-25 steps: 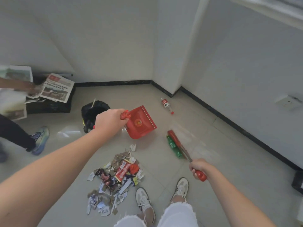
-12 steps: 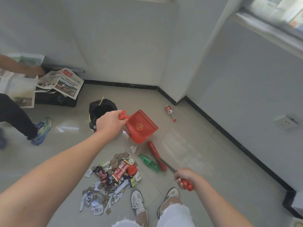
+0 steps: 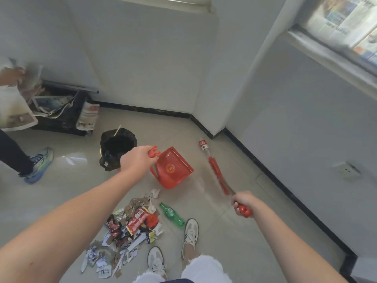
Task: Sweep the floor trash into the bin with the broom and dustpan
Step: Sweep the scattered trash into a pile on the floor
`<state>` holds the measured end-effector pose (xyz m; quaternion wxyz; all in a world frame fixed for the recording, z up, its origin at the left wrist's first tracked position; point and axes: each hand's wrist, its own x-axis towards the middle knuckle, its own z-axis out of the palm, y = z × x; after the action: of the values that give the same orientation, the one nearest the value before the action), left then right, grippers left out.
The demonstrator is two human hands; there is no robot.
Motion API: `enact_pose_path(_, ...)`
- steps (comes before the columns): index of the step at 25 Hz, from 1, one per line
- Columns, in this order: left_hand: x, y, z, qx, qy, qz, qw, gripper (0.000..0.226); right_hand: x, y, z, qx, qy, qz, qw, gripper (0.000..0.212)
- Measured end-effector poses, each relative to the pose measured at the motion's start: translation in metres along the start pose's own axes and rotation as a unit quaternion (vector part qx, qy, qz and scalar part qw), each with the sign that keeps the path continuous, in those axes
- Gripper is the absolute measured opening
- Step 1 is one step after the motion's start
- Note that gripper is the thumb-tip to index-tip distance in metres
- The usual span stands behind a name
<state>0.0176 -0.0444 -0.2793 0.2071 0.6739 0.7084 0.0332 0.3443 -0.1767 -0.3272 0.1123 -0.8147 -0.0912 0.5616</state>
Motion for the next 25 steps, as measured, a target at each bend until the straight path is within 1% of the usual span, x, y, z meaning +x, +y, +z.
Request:
enact_pose_path(1,0.001,0.010,0.003,0.009,-0.004,0.004,1.000,0.019,0.008,-0.012,-0.009,-0.005,0.008,-0.006,1.000,0.021)
enact_pose_path(4,0.009,0.036,0.012,0.033,-0.018,0.023,0.999,0.018,0.041,-0.055,-0.038,-0.018,0.024,-0.027,0.999,0.034)
enact_pose_path(6,0.014,0.045,0.021,0.037,-0.017,0.027,0.999,0.020,0.061,-0.086,-0.053,-0.023,0.032,-0.039,0.998,0.031)
enact_pose_path(9,0.021,0.053,0.043,0.045,-0.006,0.026,0.999,0.023,0.101,-0.131,-0.068,-0.042,0.023,-0.041,0.998,0.028)
enact_pose_path(12,0.028,0.054,0.060,0.068,-0.023,0.017,0.997,0.025,0.134,-0.161,-0.066,-0.089,0.001,-0.025,0.996,0.014)
enact_pose_path(16,0.037,0.049,0.069,0.081,-0.040,0.014,0.996,0.026,0.161,-0.183,-0.047,-0.119,-0.032,-0.020,0.992,0.019)
enact_pose_path(20,0.038,0.031,0.056,0.075,-0.041,-0.026,0.996,0.025,0.175,-0.189,-0.024,-0.138,-0.068,-0.026,0.988,0.021)
enact_pose_path(23,0.032,0.011,0.041,0.052,-0.028,-0.070,0.996,0.021,0.172,-0.183,-0.004,-0.177,-0.090,-0.037,0.979,0.041)
enact_pose_path(25,0.025,-0.004,0.030,0.055,-0.020,-0.084,0.995,0.019,0.164,-0.175,0.010,-0.199,-0.097,-0.055,0.974,0.048)
